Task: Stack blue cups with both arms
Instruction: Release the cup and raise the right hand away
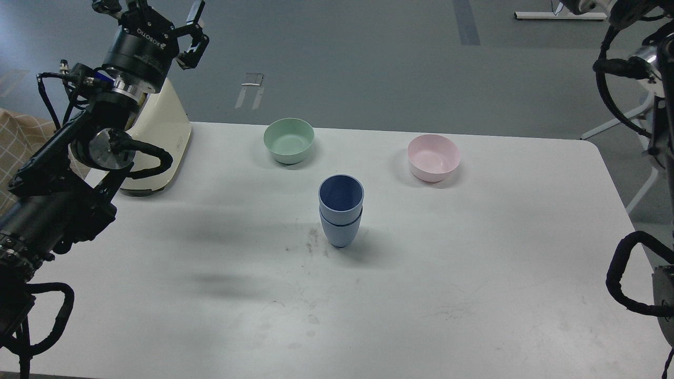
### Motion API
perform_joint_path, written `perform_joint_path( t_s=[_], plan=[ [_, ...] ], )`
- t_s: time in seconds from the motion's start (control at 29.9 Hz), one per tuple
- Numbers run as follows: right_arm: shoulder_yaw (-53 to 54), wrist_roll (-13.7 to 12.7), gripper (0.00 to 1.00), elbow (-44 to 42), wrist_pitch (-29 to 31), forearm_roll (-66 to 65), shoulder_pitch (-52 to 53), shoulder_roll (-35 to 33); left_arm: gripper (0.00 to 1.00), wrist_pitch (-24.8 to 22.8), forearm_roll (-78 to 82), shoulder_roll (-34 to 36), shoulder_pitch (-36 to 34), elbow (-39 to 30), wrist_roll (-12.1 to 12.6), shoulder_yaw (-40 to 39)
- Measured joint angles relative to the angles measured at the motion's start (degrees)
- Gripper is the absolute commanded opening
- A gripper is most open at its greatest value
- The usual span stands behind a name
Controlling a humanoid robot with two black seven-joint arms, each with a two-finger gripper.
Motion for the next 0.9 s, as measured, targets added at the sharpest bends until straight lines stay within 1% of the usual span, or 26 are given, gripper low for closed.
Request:
perform_joint_path(
  t_s=[0.17, 0.43, 0.53, 0.63, 0.74, 0.9],
  plan=[
    [5.98, 0.04, 1.00, -3.61, 0.03, 10.92, -2.46, -1.28, 0.98, -0.71, -0.24, 0.01, -0.06, 0.01, 0.14, -0.12],
    [12.34, 0.21, 1.00, -8.77, 0.02, 33.50, -11.08, -1.70, 0.98, -2.04, -0.21, 0.49, 0.03, 0.01, 0.67, -0.26],
    [14.55, 0.26, 1.00, -9.12, 0.01, 36.62, -14.28, -1.22, 0.98, -2.51, -0.23, 0.69, 0.19, 0.01, 2.34, -0.41],
    [16.74, 0.29, 1.00, -9.16, 0.01, 37.48, -16.08, -0.18, 0.98, -2.57, -0.59, 0.55, 0.23, 0.01, 3.72, -2.29],
    [18.02, 0.29, 1.00, -9.16, 0.01, 38.39, -17.21, 0.67, 0.98, -2.50, -0.91, -0.07, 0.30, 0.02, 4.16, -4.14],
    [18.55, 0.29, 1.00, -8.84, 0.02, 42.84, -19.38, 1.82, 0.98, -2.46, -1.10, -0.70, 0.32, 0.30, 4.17, -4.69]
  ],
)
